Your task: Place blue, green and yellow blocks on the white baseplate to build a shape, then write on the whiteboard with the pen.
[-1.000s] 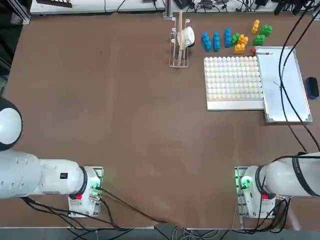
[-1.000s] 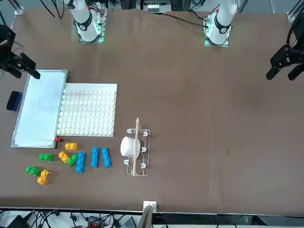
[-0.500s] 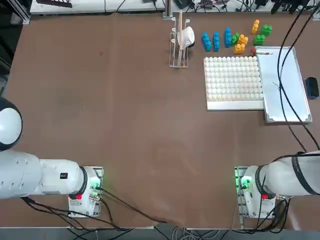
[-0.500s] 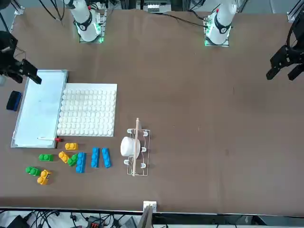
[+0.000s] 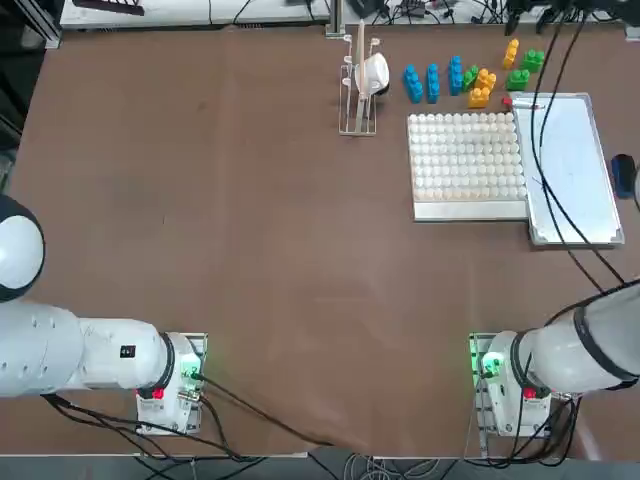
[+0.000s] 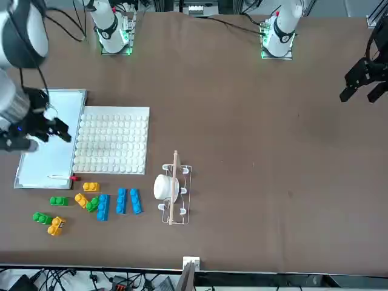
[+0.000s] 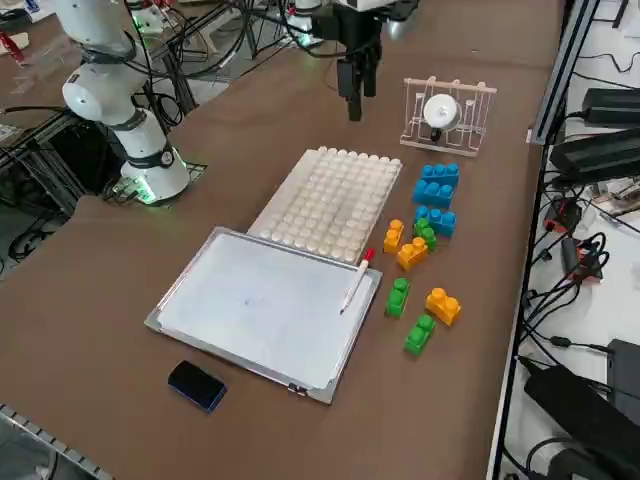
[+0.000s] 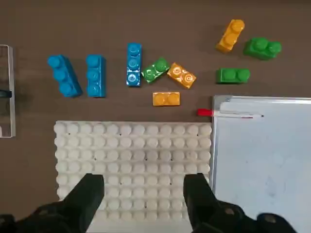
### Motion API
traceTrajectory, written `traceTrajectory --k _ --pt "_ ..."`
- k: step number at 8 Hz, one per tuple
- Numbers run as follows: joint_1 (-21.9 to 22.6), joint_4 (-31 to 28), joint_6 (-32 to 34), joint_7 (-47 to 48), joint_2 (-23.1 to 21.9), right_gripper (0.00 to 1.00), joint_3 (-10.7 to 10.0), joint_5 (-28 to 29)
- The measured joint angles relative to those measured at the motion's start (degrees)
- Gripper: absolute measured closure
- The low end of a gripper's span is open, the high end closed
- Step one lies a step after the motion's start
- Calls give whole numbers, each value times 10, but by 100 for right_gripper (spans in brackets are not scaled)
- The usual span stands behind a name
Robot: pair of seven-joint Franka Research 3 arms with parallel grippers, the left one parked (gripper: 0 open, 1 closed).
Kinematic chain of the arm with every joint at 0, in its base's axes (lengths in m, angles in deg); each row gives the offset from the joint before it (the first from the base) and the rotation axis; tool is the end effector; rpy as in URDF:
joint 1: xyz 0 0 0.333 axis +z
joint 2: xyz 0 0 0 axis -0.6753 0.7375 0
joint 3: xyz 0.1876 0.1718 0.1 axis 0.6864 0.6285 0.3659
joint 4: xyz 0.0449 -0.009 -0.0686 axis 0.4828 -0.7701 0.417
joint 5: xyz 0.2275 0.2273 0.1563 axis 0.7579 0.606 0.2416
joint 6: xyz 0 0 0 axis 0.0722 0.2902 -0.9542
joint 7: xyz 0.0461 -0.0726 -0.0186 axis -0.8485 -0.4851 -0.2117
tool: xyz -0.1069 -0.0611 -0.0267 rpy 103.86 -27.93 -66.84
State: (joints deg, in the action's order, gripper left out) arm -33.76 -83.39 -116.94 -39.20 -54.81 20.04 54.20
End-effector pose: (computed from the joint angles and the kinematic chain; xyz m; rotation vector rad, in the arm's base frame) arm 0.5953 0.0275 0.4449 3.1170 0.0112 0.0762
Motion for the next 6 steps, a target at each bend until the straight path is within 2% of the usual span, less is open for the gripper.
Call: traceTrajectory --k 2,4,6 --pt "5 45 -31 1 81 0 0 3" --pt "10 115 -44 8 162 0 1 13" --pt "36 166 -65 30 217 0 2 22"
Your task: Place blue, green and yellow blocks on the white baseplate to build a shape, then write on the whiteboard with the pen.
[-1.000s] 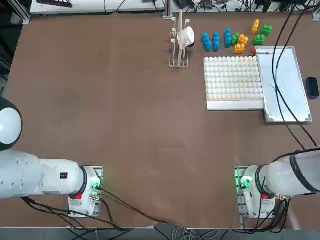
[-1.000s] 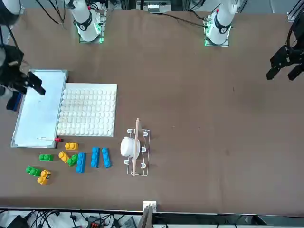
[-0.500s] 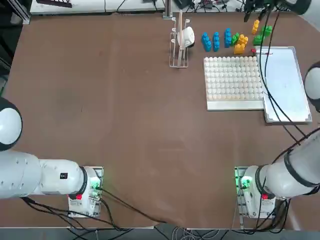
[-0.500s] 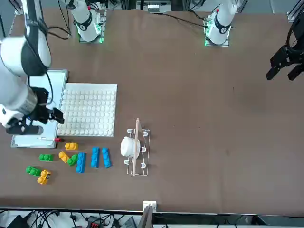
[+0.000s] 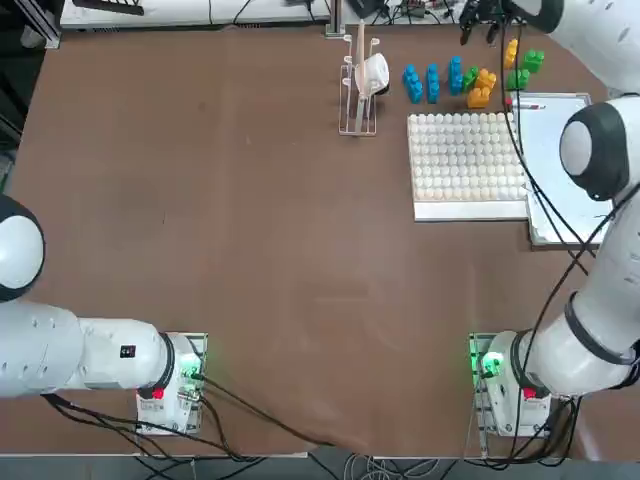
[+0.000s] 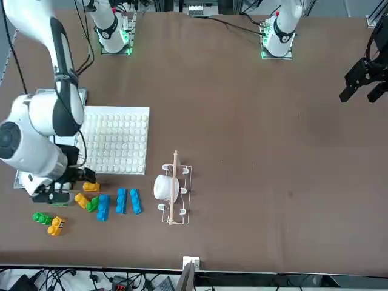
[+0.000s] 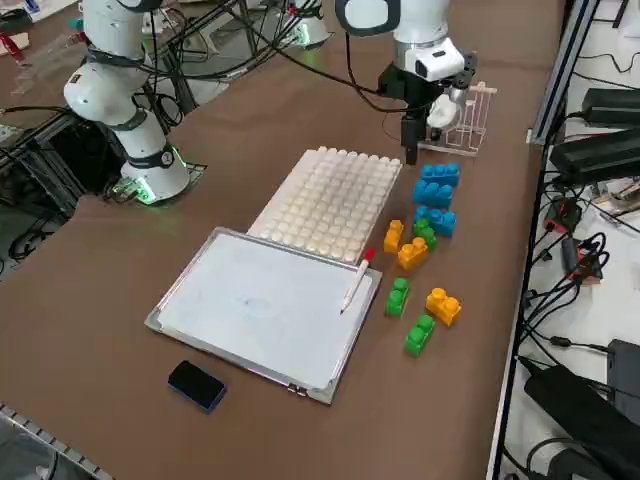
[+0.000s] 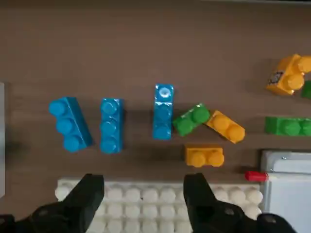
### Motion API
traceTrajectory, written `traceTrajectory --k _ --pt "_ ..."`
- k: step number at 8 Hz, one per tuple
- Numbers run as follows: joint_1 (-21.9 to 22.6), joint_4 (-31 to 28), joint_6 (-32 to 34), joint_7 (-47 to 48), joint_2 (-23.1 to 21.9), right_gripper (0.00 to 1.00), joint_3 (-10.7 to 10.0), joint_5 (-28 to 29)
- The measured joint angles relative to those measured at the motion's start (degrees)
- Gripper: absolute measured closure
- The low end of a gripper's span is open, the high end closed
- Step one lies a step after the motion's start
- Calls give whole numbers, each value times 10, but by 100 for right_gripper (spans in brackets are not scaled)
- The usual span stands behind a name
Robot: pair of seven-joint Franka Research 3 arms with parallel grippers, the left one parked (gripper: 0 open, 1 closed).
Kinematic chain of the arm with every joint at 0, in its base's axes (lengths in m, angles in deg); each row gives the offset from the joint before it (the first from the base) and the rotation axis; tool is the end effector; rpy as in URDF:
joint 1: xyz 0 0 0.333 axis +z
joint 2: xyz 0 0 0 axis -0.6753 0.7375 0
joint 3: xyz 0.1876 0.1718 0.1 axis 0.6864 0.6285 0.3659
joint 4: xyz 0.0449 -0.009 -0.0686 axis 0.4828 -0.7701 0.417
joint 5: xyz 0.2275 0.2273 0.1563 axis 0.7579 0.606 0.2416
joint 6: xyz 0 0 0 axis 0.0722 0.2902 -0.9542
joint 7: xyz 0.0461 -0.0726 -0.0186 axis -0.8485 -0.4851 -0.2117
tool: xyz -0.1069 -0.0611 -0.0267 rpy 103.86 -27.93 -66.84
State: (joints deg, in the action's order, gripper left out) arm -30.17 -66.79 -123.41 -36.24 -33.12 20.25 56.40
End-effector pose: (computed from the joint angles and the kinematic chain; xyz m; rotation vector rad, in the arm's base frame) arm 0.6713 0.0878 0.3455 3.1198 0.0403 0.1192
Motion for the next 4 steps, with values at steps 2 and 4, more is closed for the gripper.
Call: traceTrajectory --k 2,4 --pt "19 9 -39 11 35 3 0 3" --pt "20 10 -88 23 69 3 0 27"
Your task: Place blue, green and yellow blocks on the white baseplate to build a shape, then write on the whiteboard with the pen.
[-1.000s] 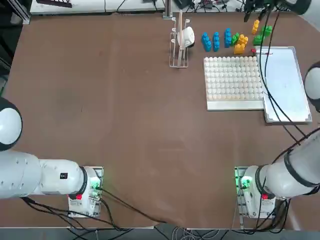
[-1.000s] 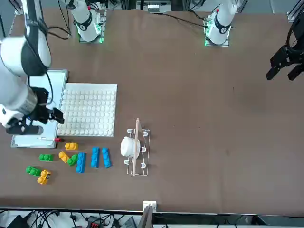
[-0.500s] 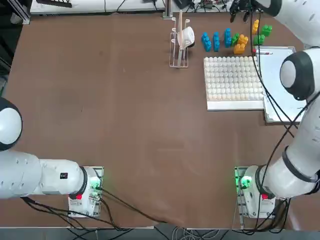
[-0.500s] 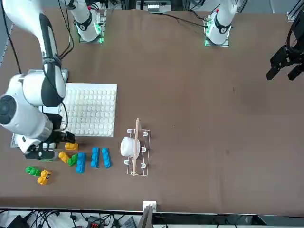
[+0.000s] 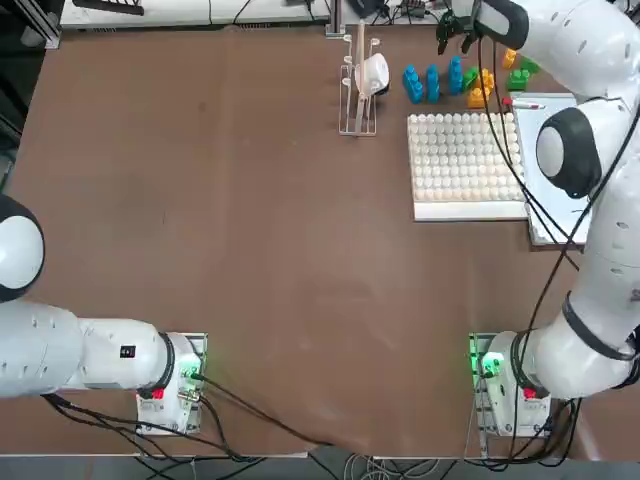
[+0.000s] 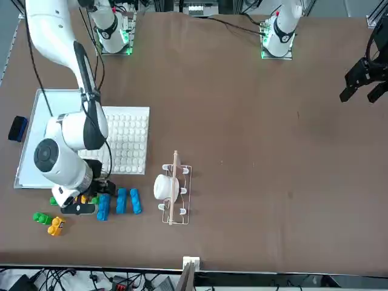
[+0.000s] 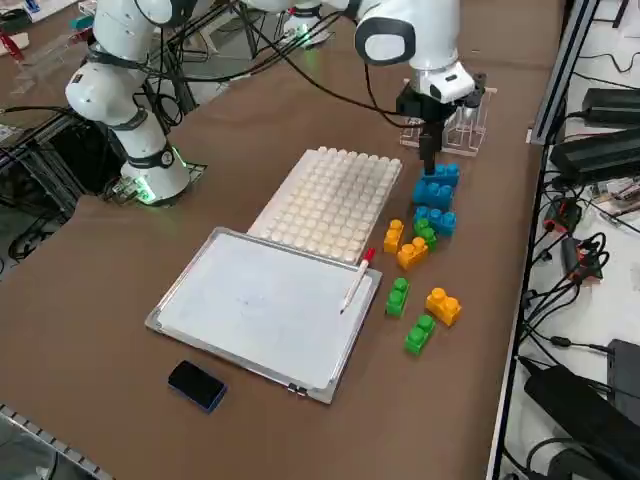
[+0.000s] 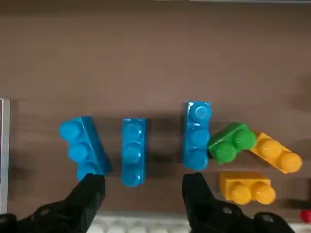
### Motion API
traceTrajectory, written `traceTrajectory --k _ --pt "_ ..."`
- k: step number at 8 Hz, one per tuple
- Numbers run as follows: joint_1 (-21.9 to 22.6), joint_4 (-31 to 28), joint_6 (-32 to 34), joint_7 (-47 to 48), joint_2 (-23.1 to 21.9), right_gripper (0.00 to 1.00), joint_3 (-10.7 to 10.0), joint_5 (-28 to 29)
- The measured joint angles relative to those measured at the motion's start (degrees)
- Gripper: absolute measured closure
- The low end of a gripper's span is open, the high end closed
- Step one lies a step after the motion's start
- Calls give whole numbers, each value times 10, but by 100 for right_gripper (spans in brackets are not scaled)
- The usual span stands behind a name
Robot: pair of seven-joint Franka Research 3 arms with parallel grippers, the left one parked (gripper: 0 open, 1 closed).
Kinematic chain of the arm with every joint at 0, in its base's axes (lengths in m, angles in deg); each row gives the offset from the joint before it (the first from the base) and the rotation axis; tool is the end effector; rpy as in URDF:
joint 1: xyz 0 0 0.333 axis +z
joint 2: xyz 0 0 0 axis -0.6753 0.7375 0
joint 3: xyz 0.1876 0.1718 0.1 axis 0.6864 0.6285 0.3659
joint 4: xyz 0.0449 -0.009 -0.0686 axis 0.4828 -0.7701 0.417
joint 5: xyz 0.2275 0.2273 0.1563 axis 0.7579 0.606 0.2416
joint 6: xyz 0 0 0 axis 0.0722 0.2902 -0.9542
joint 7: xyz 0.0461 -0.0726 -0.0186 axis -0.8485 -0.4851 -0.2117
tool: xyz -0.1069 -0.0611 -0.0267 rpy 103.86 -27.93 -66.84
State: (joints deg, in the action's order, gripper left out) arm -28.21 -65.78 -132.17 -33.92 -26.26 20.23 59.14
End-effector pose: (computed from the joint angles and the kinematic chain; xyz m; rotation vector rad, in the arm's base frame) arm 0.6862 0.1169 0.2867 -3.1156 -0.0024 -0.1939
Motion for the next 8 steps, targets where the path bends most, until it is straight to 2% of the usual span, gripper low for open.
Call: traceTrajectory --k 3,8 --pt "0 11 -22 25 31 10 0 6" --pt "6 53 -45 32 93 11 2 7"
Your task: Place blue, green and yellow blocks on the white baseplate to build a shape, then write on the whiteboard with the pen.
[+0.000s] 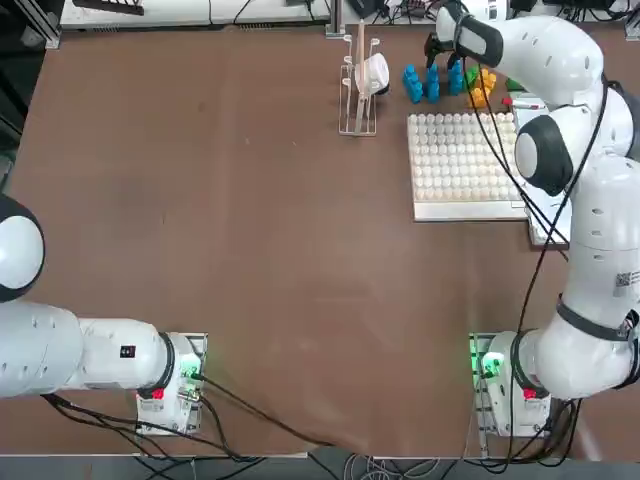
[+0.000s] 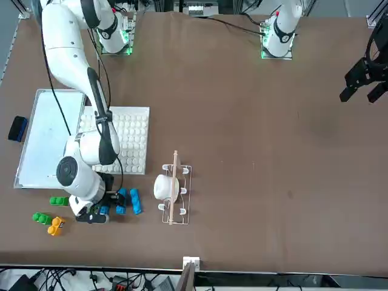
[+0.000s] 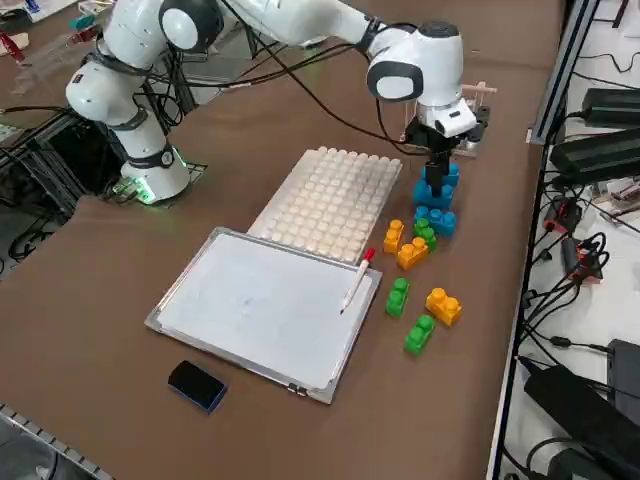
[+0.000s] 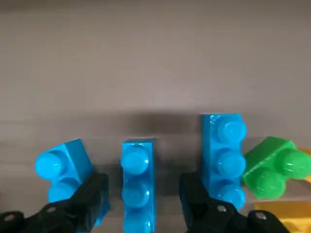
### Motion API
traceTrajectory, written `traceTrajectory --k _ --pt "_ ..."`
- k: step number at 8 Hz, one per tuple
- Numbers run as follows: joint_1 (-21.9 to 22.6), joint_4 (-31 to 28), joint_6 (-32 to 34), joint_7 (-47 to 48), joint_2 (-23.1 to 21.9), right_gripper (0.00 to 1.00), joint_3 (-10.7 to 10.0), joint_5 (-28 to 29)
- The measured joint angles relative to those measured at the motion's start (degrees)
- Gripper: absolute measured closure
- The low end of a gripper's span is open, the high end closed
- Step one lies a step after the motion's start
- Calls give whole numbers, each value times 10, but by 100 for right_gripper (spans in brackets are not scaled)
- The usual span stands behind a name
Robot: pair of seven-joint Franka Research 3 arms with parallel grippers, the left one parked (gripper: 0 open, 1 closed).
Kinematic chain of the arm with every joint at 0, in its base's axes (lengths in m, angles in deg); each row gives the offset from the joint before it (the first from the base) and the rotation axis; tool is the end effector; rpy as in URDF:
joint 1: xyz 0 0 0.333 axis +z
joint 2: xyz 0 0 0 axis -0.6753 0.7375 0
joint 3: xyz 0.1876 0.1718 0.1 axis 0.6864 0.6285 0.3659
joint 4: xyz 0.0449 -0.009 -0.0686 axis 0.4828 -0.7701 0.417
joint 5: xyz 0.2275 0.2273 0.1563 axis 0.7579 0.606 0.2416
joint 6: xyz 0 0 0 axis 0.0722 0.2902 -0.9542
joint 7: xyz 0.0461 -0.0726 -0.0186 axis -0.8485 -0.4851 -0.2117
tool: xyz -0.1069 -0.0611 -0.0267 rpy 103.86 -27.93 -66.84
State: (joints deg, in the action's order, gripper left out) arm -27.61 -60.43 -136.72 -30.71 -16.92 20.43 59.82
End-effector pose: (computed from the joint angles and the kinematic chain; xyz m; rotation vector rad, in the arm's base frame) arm 0.6993 0.1313 0.2221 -3.1103 0.0620 -0.2087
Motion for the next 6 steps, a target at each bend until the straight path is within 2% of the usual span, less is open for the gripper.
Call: traceTrajectory --k 6 --pt "4 4 -11 14 23 14 7 0"
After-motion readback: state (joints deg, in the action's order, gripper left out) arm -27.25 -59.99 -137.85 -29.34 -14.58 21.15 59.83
